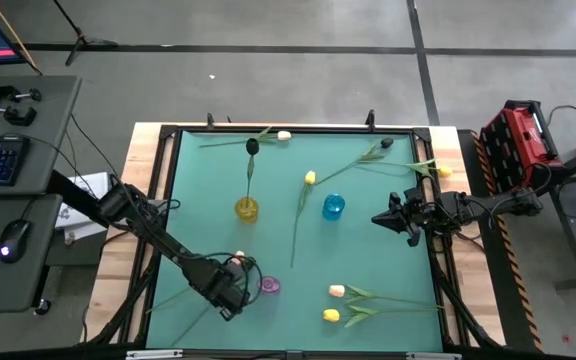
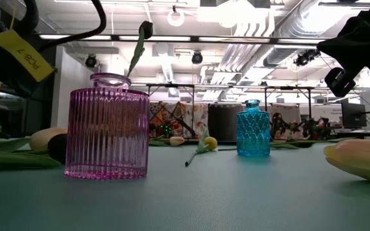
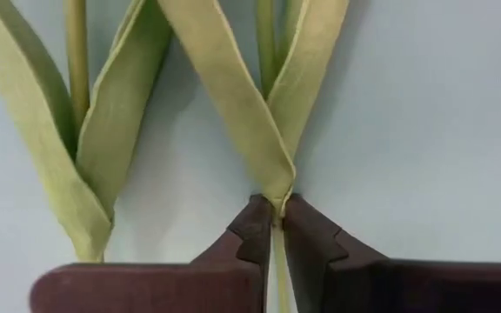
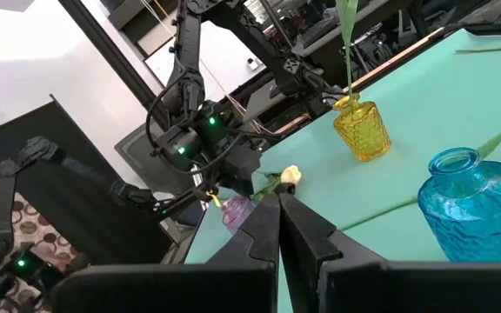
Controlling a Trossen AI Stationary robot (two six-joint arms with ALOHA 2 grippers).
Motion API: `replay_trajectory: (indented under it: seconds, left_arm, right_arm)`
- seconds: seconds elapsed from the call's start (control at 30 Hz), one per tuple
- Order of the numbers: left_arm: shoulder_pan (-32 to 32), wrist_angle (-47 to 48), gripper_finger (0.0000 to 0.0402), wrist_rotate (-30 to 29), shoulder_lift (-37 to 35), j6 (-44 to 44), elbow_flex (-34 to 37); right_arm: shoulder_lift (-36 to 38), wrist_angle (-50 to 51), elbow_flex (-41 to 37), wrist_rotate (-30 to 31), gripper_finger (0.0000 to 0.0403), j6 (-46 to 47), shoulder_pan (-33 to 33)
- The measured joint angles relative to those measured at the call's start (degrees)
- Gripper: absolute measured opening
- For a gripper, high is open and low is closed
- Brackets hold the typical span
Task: Sort flowers into vase by color
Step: Put the bottom black tulip flower into the yellow vase
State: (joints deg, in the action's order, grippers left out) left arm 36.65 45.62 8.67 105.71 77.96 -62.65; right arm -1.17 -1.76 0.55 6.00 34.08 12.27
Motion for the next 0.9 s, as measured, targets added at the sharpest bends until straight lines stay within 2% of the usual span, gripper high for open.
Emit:
replay_trajectory:
  seconds: [0.07, 0.2, 0.3, 0.37, 0.47, 0.57, 0.63, 0.7, 0.77, 0.9]
  left_arm:
    - [-0.06, 1.27, 0.0005, -1.52, -2.61, -1.57, 0.38]
    - [-0.27, 2.52, 0.0002, -3.69, -13.22, -4.08, -0.01]
    - [-0.66, 5.09, 0.0001, -10.11, -21.45, -4.47, 0.24]
    - [-1.49, 4.98, 0.0001, -18.39, -27.56, -5.09, 0.08]
    - [-3.28, 3.08, 0.0001, -34.92, -34.68, -7.92, 0.05]
    - [-5.63, -1.37, 0.0001, -54.30, -39.33, -16.58, 0.05]
    - [-7.77, -4.31, 0.0000, -64.74, -40.93, -23.90, 0.02]
    - [-9.93, -6.61, 0.0000, -70.85, -41.81, -31.27, 0.04]
    - [-11.70, -7.08, 0.0000, -74.22, -42.54, -37.10, 0.05]
    - [-13.88, -6.71, 0.0000, -79.47, -43.14, -39.06, 0.94]
  right_arm:
    - [0.00, 0.00, 0.01, 0.00, 0.0000, 0.00, 0.00]
    - [0.02, 0.00, -0.01, 0.00, 0.0000, -0.01, -0.01]
    - [0.02, 0.00, 0.01, 0.00, 0.0000, -0.01, -0.01]
    - [0.01, 0.00, 0.00, 0.00, 0.0000, 0.00, 0.00]
    - [0.00, 0.00, 0.01, 0.00, 0.0000, -0.01, -0.01]
    - [0.02, 0.00, -0.01, 0.00, 0.0000, -0.01, 0.00]
    - [0.00, 0.00, 0.00, -0.01, 0.0000, -0.01, 0.00]
    - [0.00, 0.00, -0.01, -0.01, 0.0000, -0.01, 0.00]
    - [0.01, 0.00, 0.01, -0.01, 0.0000, -0.01, -0.01]
    - [0.00, 0.00, -0.01, 0.00, 0.0000, 0.00, 0.00]
